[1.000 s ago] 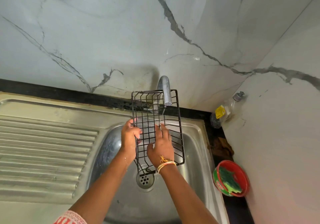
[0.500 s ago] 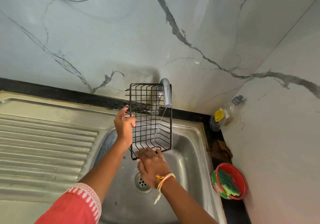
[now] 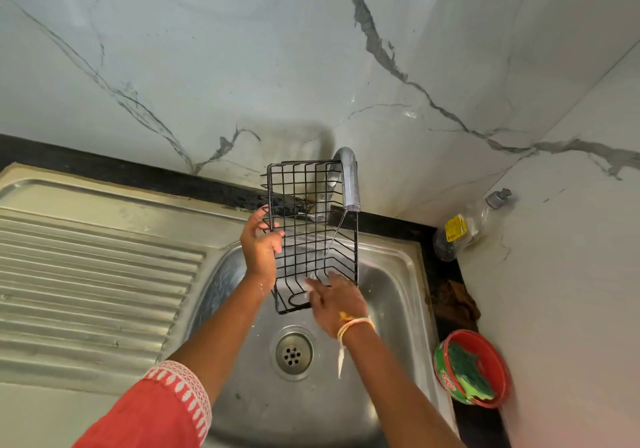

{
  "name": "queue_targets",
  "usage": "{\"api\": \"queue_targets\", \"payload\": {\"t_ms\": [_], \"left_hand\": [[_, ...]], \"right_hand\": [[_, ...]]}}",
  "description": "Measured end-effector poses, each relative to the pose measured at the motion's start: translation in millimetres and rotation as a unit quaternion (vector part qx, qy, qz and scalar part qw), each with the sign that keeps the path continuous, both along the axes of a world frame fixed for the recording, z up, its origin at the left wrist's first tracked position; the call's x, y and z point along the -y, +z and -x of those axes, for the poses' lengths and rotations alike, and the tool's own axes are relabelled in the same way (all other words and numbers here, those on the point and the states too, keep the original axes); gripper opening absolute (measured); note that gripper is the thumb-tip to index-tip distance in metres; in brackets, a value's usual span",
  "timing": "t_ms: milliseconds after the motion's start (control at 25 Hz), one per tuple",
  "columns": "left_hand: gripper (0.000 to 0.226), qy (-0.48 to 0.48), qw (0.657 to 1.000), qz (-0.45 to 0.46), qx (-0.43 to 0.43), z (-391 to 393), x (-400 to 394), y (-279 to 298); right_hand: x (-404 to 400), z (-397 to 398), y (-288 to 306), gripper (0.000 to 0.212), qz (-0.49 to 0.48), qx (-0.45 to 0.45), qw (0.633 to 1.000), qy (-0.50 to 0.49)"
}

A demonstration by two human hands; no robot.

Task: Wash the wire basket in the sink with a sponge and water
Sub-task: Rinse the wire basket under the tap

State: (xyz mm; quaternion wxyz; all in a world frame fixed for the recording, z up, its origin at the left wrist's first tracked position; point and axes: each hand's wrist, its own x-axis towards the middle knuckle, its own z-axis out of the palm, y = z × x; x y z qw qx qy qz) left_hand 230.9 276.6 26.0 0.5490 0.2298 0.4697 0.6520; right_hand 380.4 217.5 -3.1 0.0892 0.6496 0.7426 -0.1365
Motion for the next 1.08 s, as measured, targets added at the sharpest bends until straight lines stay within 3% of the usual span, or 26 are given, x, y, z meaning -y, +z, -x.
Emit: {"api": "queue_targets", "payload": {"t_ms": [40, 120, 240, 400, 520, 600, 680, 880, 1080], "left_hand": [[0.078, 0.004, 1.000, -0.003, -0.002, -2.0, 2.6, 0.7], [0.075, 0.007, 1.000, -0.012, -0.007, -5.1, 2.1, 1.4], [0.077, 0.008, 1.000, -0.019, -0.010, 0.4, -4.6, -1.5], [0.070, 0.030, 0.999, -0.018, 0.003, 0.6, 2.5, 2.5], [0.065, 0.024, 1.000, -0.015, 0.002, -2.7, 1.0, 3.6], [0.065, 0.020, 1.000, -0.011, 0.000, 3.6, 1.8, 6.6], [0.060, 0.016, 1.000, 0.005, -0.002, 11.3, 3.8, 12.1], [0.059, 0.004, 0.996, 0.072, -0.053, 16.6, 10.4, 17.5], [0.090, -0.044, 0.977, 0.108, -0.176, 26.5, 21.0, 33.2]], "right_hand": [[-4.0, -0.3, -0.7, 0.052, 0.009, 0.040, 0.999, -0.035], [-3.1, 19.7, -4.6, 0.058, 0.009, 0.062, 0.998, 0.000], [4.0, 26.3, 0.5, 0.053, 0.034, -0.020, 0.994, 0.100], [-0.1, 10.9, 4.1, 0.048, -0.050, 0.011, 0.999, 0.009], [22.7, 40.9, -5.9, 0.048, -0.053, -0.059, 0.989, 0.123], [21.1, 21.2, -5.0, 0.055, -0.043, -0.087, 0.985, 0.143], [13.2, -2.9, -6.0, 0.064, -0.090, -0.063, 0.991, 0.077], [26.6, 0.4, -1.8, 0.043, -0.162, -0.132, 0.977, 0.035], [23.9, 10.4, 12.4, 0.051, -0.280, -0.258, 0.909, -0.170]]}}
